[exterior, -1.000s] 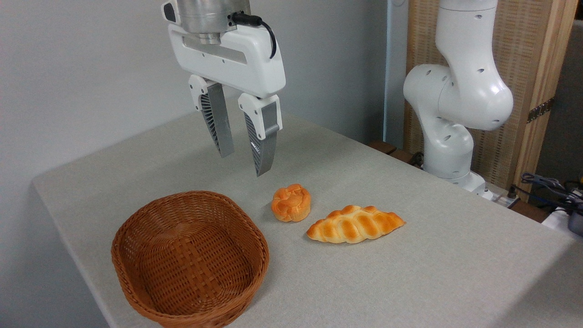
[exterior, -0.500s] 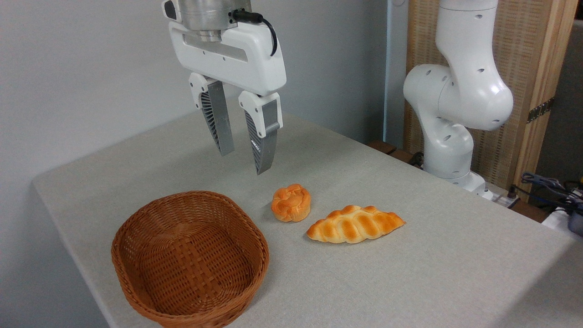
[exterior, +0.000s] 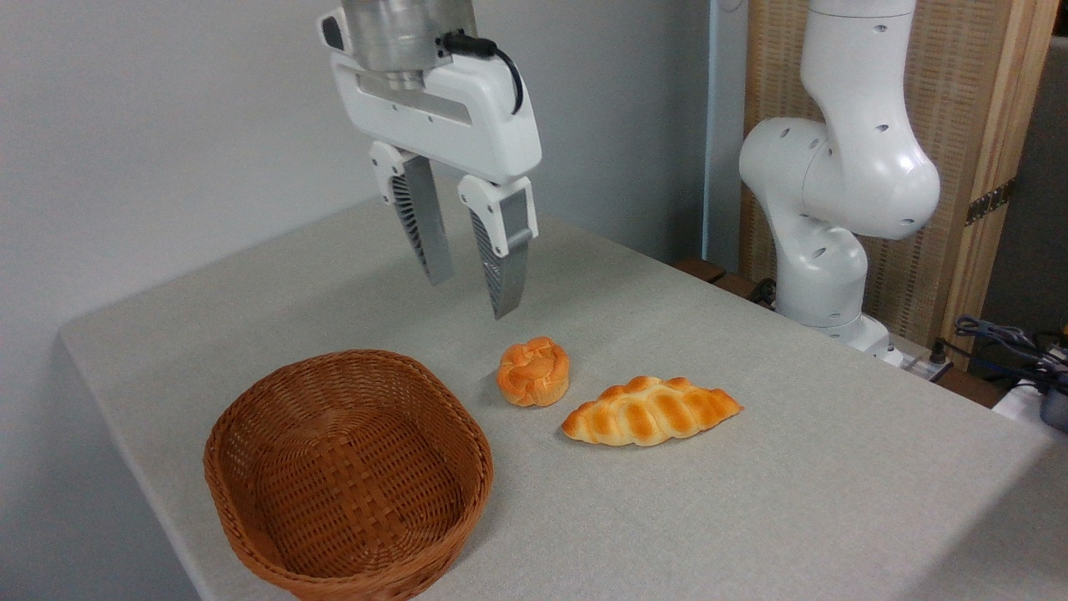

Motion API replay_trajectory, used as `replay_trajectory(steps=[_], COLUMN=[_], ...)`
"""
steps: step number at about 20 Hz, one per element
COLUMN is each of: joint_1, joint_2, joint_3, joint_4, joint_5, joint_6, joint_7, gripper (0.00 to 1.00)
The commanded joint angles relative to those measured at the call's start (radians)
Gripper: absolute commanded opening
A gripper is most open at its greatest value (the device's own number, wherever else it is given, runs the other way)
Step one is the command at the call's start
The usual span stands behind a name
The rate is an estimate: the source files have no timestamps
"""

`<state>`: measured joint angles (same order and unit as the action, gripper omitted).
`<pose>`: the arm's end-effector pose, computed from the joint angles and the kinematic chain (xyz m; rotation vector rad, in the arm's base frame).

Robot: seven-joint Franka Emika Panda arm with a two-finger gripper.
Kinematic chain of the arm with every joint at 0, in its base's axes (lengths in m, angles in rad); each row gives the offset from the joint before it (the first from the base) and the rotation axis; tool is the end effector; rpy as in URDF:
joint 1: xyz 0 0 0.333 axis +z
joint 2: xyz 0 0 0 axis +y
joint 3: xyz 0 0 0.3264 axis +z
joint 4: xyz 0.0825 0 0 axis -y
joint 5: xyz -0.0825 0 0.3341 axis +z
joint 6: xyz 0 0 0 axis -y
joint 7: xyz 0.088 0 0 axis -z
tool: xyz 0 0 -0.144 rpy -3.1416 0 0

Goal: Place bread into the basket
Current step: 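Move the open gripper toward the small round orange bun, then lower the gripper around the round bun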

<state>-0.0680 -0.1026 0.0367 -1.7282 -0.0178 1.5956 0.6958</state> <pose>0.4701 -0.0164 0.5836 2.9081 -1.1057 -0.0333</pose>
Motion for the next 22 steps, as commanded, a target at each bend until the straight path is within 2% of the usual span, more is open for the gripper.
replay_trajectory(steps=[1, 5, 7, 10, 15, 19, 22], joint_1=[-0.053, -0.102, -0.128, -0.17, -0.171, -0.182, -0.199], joint_2=[-0.121, -0.291, -0.331, -0.331, -0.321, -0.31, -0.305], joint_3=[0.011, 0.012, 0.011, 0.011, 0.009, 0.009, 0.009], joint_4=[-0.178, -0.471, -0.577, -0.648, -0.697, -0.715, -0.758], joint_5=[-0.011, -0.011, -0.011, -0.011, -0.011, -0.004, -0.004], joint_6=[0.013, 0.252, 0.332, 0.375, 0.438, 0.463, 0.521], joint_7=[0.027, 0.027, 0.028, 0.066, 0.086, 0.088, 0.088], gripper=[1.0, 1.0, 1.0, 1.0, 1.0, 1.0, 1.0])
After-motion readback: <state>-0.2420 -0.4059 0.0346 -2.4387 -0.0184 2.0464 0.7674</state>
